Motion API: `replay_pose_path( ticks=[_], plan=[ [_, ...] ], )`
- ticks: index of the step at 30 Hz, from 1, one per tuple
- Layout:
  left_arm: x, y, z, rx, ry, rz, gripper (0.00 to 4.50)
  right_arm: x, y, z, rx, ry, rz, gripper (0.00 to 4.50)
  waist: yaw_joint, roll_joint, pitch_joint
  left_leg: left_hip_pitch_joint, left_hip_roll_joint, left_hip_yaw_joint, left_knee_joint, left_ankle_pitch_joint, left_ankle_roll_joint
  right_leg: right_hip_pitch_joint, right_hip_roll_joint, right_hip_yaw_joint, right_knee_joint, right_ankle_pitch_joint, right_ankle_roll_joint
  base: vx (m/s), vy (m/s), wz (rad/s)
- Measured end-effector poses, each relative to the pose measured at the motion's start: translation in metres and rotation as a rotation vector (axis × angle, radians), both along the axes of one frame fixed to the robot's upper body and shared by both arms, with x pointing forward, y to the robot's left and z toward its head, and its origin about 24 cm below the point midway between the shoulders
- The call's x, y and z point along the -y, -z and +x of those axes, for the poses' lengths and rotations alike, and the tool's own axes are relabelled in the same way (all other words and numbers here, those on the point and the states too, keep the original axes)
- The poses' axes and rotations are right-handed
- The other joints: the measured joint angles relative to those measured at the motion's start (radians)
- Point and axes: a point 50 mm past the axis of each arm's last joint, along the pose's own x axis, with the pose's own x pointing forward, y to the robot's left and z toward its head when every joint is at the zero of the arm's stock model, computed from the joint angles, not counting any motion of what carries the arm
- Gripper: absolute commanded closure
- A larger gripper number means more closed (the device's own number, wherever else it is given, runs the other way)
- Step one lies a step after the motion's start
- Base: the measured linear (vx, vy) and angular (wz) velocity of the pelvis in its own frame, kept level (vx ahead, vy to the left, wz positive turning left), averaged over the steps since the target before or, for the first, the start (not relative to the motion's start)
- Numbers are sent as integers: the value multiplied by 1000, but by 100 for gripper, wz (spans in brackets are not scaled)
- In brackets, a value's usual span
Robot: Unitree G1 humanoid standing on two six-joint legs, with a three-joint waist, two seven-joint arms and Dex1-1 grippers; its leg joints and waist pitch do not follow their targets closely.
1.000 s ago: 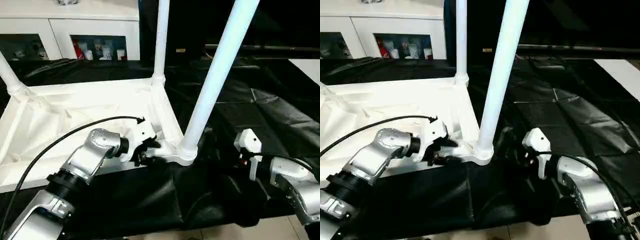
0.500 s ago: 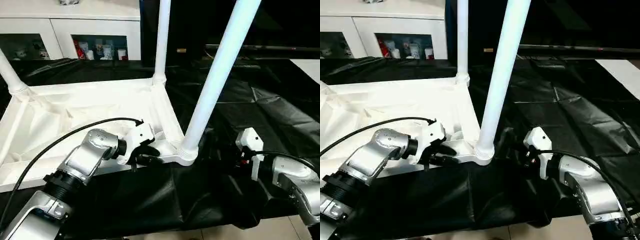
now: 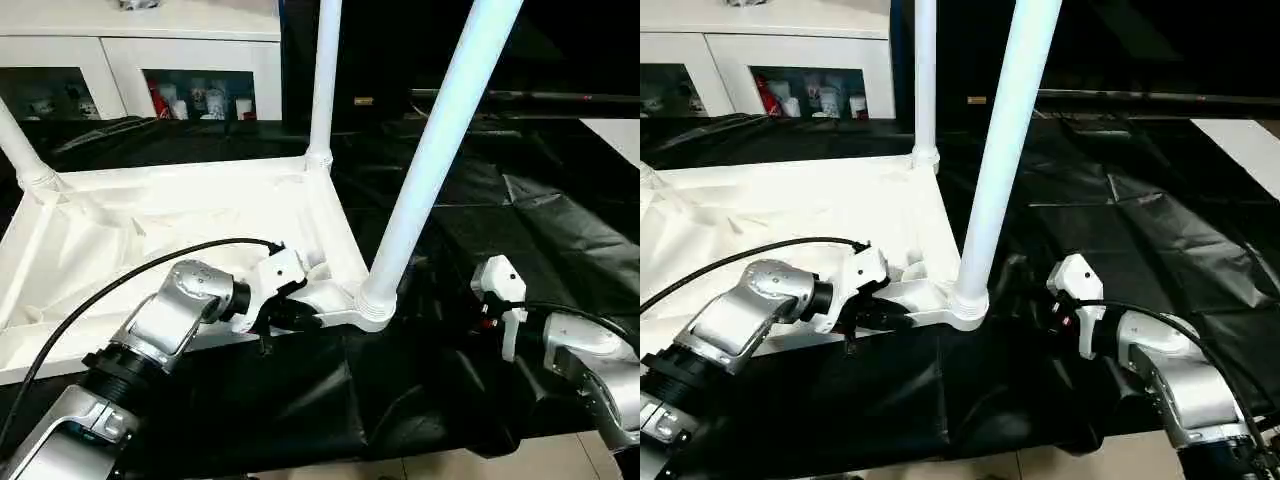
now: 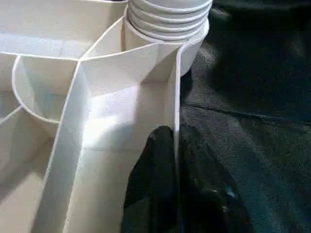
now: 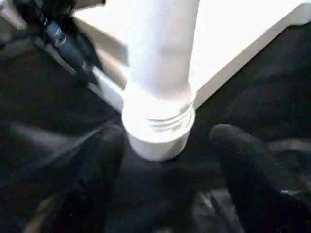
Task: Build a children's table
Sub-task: Rotate leg to tighten
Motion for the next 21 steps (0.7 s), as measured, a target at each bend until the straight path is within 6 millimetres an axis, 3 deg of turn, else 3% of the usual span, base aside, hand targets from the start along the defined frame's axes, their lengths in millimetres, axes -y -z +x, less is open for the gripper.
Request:
replay_pose_path(
  ticks=[13,14,15,21],
  plan=[
    [-1,4,-6,47,6,-46,450,-12,8,11,41,31,54,1,-5,8,-5,0,0,1,-1,0,0,-1,0,0,0,-3,5,0,0,0],
    [-1,4,-6,51,7,-48,403,-11,8,11,41,32,53,0,-5,8,-5,0,0,1,-1,0,0,-1,0,0,0,-3,5,0,0,0],
    [-1,4,-6,53,8,-49,392,-11,8,12,46,31,52,0,-5,8,-5,0,0,1,-1,0,0,-1,0,1,0,-4,6,0,0,0],
    [1,5,-8,34,7,-97,373,-12,10,15,74,24,23,0,0,-1,-4,-1,0,1,0,0,0,-2,0,0,0,-2,3,0,0,0]
  ],
)
